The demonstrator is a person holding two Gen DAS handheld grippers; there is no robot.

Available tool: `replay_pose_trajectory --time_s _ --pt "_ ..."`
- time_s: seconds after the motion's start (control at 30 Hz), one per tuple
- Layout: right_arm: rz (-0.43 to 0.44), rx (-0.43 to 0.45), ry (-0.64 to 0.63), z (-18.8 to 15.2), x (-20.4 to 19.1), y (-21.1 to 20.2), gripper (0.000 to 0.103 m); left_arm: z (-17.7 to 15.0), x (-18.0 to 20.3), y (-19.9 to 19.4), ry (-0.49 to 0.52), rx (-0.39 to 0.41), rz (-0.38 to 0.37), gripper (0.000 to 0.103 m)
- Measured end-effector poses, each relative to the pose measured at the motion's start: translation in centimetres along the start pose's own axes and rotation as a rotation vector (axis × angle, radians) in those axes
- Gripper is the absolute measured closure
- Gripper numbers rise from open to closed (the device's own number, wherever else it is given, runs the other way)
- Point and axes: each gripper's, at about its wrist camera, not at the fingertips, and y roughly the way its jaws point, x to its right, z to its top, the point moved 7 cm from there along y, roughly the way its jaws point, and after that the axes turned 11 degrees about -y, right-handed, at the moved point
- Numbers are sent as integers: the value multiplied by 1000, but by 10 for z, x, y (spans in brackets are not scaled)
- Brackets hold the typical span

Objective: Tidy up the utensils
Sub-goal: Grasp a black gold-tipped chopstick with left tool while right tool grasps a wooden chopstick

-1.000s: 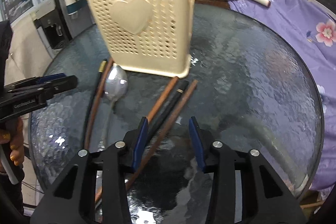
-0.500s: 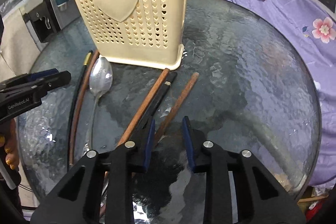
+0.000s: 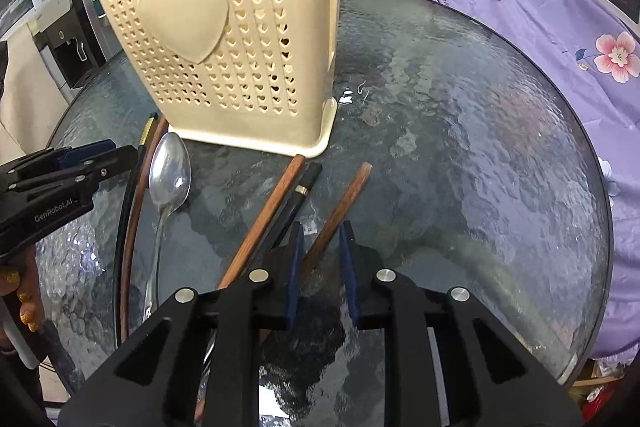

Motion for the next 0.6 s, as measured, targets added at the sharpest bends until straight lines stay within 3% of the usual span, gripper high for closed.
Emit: replay_pose_trajectory --time_s 0.2,0.6 --pt "1 5 -20 12 0 9 84 6 3 5 12 -17 2 69" --pt "10 12 -31 6 -6 6 84 15 7 17 39 -48 21 88"
